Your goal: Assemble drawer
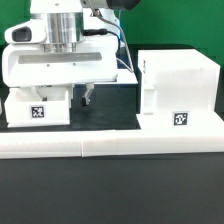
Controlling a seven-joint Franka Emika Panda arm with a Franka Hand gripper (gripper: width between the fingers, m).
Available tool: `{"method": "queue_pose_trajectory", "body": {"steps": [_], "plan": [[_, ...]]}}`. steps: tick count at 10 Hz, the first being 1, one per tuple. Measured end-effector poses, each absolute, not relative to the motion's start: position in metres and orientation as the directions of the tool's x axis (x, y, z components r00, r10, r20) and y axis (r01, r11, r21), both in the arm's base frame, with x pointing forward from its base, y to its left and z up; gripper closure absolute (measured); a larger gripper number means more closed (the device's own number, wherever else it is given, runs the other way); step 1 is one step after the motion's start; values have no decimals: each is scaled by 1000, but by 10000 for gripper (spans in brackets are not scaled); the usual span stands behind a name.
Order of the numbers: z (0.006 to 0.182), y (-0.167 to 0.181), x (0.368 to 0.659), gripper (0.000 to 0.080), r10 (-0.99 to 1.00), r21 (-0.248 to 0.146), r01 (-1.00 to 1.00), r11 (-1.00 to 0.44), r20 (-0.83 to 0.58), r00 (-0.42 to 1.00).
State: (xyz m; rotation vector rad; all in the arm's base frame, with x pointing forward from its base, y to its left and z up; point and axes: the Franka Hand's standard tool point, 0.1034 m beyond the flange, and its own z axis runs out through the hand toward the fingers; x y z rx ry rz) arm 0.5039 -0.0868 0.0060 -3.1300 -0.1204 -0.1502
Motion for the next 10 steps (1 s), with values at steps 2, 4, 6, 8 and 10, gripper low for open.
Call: {"method": "queue_pose_trajectory", "body": {"steps": [2, 4, 6, 8, 10], "plan": [[6, -87, 504, 534, 76, -2, 77, -997, 96, 992], [6, -87, 504, 669, 76, -2, 77, -997, 96, 992], [6, -87, 504, 758, 77, -2, 77, -997, 96, 992], [6, -87, 504, 758, 77, -2, 77, -997, 96, 992], [6, -87, 504, 758, 77, -2, 77, -997, 96, 992]]}}
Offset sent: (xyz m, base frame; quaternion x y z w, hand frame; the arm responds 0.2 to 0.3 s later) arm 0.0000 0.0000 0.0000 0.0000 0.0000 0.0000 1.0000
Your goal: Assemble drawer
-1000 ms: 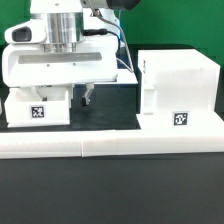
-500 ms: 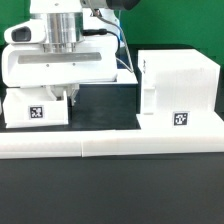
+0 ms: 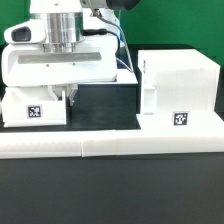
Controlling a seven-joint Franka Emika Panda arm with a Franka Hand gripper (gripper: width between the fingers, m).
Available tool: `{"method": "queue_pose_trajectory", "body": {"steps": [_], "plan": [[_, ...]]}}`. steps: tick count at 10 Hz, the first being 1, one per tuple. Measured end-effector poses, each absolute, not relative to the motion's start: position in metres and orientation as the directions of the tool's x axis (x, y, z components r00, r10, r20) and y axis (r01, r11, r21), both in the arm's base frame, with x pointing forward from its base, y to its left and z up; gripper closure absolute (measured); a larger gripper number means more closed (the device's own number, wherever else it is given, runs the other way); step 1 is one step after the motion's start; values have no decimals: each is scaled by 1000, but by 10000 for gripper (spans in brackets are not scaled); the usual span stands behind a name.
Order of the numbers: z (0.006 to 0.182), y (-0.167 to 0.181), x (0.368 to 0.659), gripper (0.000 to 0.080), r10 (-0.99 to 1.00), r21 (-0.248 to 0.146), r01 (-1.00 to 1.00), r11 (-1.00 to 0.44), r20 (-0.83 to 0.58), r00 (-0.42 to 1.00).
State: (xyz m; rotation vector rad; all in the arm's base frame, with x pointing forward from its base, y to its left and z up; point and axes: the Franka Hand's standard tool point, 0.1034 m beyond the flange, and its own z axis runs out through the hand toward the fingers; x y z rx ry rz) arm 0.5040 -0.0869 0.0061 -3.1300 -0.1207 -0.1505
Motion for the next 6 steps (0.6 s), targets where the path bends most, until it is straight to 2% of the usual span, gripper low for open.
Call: {"method": "queue_pose_trajectory", "body": {"steps": [2, 4, 6], "plan": [[8, -83, 505, 758, 89, -9, 90, -996, 87, 992], [30, -62, 516, 758, 106, -43, 110, -993, 75, 992], [38, -53, 523, 757, 94, -47, 99, -994, 88, 992]]}}
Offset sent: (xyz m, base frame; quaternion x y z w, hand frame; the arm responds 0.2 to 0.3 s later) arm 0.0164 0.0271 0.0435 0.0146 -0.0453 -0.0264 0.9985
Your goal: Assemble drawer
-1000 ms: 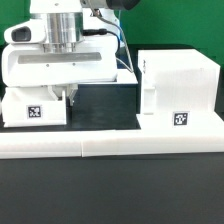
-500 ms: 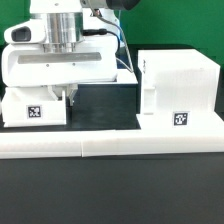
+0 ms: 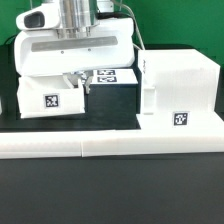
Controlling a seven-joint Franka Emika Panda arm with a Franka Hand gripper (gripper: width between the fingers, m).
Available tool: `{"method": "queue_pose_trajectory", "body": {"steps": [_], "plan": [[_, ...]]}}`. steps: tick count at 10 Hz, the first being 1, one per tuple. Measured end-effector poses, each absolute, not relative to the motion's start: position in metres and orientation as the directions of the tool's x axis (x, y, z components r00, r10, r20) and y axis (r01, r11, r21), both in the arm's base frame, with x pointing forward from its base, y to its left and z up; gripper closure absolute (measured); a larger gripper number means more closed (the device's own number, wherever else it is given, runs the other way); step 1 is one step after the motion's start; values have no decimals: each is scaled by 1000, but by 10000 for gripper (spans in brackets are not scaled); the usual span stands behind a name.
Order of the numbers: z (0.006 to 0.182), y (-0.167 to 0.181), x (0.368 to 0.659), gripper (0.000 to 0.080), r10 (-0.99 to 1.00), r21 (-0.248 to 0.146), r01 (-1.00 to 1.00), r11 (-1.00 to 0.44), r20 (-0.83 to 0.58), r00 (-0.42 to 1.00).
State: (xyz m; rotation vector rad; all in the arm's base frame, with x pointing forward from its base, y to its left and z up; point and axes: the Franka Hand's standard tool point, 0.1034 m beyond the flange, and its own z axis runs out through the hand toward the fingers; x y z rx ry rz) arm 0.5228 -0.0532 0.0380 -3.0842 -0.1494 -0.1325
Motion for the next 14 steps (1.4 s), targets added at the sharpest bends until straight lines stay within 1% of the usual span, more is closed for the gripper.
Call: {"method": "queue_pose_trajectory", "body": {"steps": [1, 3, 5, 7, 8, 9, 10, 13, 14], "plan": [[42, -53, 524, 757, 94, -47, 99, -994, 92, 991], [39, -54, 523, 757, 105, -46, 110, -993, 88, 990], [38, -55, 522, 757, 258, -29, 261, -965, 90, 962], [36, -49, 526, 757, 423, -6, 425, -905, 81, 902], [37, -43, 530, 757, 489, 6, 490, -872, 70, 869], [37, -38, 532, 757, 507, 21, 507, -862, 81, 858], [36, -40, 532, 757, 584, 31, 583, -812, 76, 808], [36, -43, 531, 757, 720, 49, 719, -693, 61, 691], [35, -41, 532, 757, 801, 63, 799, -598, 46, 597]]}}
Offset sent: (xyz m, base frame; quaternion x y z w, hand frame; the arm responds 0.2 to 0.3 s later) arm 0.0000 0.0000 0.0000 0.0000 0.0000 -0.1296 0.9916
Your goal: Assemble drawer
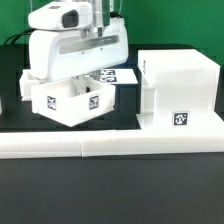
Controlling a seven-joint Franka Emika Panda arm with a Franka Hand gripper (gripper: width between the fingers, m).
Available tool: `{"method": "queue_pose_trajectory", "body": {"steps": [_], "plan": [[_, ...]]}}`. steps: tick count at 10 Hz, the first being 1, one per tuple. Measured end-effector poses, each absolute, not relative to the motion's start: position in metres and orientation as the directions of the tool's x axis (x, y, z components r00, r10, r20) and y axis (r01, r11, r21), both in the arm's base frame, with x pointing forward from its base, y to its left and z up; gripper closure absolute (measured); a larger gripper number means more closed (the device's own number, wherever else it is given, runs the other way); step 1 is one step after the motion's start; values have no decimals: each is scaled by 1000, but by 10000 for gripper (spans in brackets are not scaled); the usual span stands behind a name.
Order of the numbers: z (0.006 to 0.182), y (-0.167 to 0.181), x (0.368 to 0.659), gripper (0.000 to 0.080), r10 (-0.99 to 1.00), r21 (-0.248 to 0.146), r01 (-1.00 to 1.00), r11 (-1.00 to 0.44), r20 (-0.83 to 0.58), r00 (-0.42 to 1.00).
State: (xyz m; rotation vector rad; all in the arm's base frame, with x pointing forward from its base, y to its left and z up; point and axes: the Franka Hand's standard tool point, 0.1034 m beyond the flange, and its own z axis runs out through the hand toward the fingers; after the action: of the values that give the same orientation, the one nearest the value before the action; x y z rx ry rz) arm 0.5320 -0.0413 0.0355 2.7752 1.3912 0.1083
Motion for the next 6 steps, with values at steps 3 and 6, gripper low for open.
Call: {"method": "queue_pose_trajectory", "body": {"steps": [3, 6], "plan": [[35, -35, 532, 757, 928, 75, 925, -373, 3, 374], [35, -39, 531, 757, 973, 79, 970, -230, -17, 232]]}}
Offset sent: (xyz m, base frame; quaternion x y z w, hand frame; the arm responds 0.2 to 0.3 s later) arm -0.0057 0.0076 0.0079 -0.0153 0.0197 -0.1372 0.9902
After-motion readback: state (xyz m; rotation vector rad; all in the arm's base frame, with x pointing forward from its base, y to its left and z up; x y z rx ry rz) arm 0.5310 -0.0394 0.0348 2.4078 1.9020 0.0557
